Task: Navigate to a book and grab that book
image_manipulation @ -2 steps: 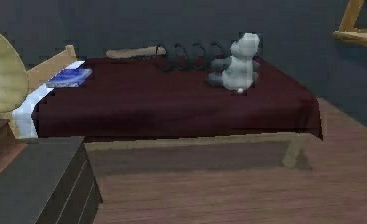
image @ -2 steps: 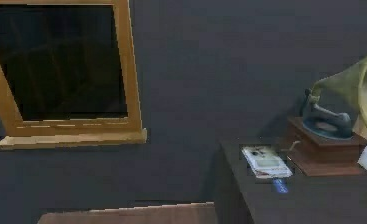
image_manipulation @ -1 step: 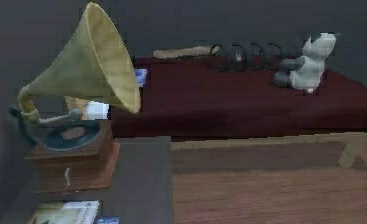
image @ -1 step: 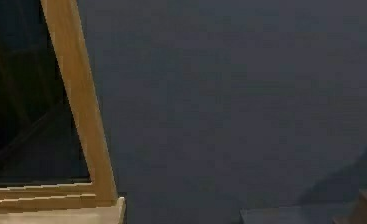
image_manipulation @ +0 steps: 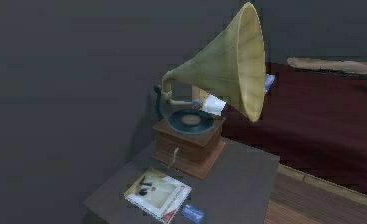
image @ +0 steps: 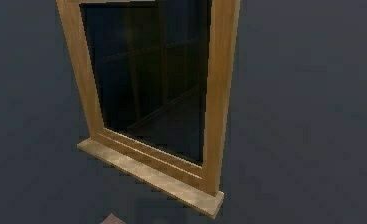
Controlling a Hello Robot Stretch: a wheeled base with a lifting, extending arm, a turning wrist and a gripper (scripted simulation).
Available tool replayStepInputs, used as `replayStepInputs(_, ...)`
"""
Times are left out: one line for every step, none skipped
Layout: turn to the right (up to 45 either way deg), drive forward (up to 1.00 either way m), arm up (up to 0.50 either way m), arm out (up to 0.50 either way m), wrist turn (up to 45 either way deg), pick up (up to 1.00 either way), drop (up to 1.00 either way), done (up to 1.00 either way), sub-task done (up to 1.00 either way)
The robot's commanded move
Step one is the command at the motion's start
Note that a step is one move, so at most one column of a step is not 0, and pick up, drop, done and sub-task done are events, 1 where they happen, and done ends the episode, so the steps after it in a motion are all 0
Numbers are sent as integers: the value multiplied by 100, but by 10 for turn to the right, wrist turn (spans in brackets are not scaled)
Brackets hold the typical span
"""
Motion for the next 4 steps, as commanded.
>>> replayStepInputs(0, 0, 50, 0, 0, 0, 0, 0, 0)
replayStepInputs(0, 0, 26, 0, 0, 0, 0, 0, 0)
replayStepInputs(0, 0, 0, 14, 0, 0, 0, 0, 0)
replayStepInputs(0, 0, 0, 0, 450, 0, 0, 0, 0)
